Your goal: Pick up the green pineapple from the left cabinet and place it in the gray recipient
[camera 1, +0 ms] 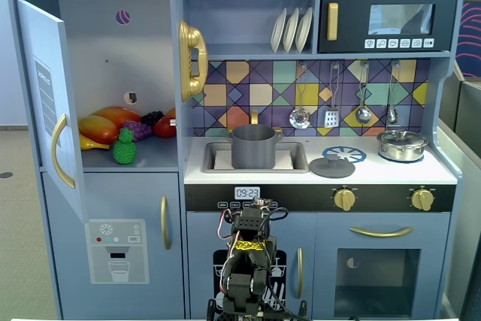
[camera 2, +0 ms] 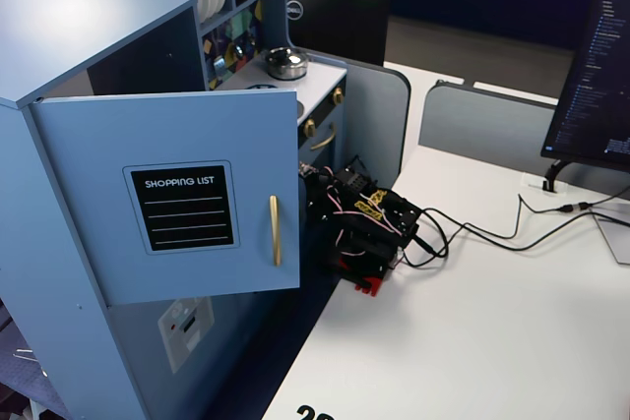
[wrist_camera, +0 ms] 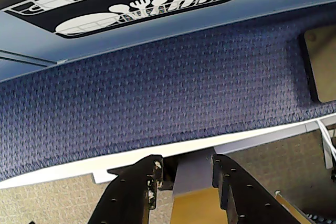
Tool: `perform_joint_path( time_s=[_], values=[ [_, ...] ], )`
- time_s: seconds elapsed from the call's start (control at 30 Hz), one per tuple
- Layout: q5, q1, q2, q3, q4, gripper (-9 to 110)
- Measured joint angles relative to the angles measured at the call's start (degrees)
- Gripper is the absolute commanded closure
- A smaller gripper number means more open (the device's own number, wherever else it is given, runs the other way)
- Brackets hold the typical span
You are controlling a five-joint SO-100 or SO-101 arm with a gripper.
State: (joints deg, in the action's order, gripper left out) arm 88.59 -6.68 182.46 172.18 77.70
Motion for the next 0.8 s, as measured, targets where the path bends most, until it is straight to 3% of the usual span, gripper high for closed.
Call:
perform_joint_path(
  time_s=[0.1,0.27,0.43,0.5,0.63,0.8],
  values=[
    [0.0,1.41,0.0,0.0,0.0,102],
    [0.0,19.86,0.0,0.0,0.0,102],
    [-0.35,8.53,0.09,0.0,0.0,102],
    [-2.81,8.53,0.09,-0.09,-0.53,102],
    [-9.14,25.66,-0.18,0.09,-9.58,102],
    [-5.62,54.23,-8.79,-2.81,-44.03,98]
  ],
)
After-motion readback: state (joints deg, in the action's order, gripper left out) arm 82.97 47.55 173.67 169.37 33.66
